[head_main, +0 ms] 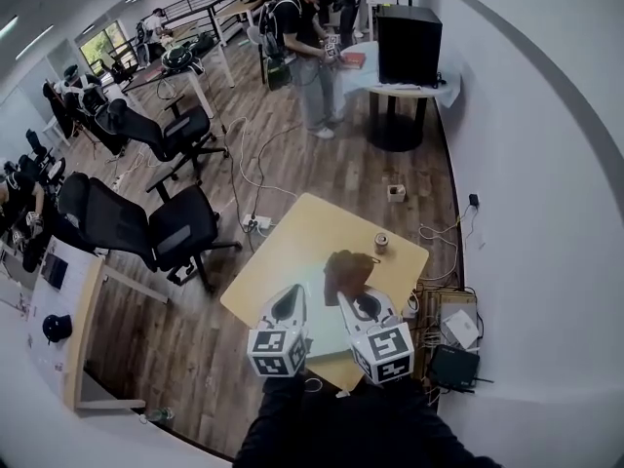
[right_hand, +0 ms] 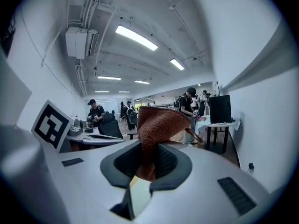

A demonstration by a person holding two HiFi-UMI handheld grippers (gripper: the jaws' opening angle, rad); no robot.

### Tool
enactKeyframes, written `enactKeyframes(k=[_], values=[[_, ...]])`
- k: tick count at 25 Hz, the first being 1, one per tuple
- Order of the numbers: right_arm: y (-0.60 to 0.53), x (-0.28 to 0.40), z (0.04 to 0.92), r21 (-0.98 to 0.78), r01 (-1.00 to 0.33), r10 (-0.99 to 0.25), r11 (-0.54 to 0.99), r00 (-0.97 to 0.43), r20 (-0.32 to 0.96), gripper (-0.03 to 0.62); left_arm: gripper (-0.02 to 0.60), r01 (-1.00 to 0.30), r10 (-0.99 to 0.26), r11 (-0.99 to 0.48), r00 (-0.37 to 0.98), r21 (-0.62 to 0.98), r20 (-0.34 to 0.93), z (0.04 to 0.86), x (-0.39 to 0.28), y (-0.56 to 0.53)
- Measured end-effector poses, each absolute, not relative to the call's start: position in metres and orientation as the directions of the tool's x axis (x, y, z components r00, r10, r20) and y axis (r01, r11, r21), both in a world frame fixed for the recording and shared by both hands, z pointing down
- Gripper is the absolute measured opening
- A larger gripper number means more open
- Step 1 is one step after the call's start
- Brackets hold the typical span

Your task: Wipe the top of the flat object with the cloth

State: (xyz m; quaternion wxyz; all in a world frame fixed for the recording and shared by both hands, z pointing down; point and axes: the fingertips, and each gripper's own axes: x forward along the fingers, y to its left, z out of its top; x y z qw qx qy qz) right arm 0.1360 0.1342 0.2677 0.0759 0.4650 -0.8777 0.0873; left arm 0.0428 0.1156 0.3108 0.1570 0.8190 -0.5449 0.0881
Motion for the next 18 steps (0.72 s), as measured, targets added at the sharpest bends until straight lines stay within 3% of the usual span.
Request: enactKeyframes(k=[18], values=[[0.143, 0.161, 0.228, -0.057, -0.862, -0.858, 0.504, -0.507, 0.078, 0.064, 0.034, -0.909, -0.878, -0.398, 0.416, 0.119, 0.237, 0.274, 0.060, 0.119]])
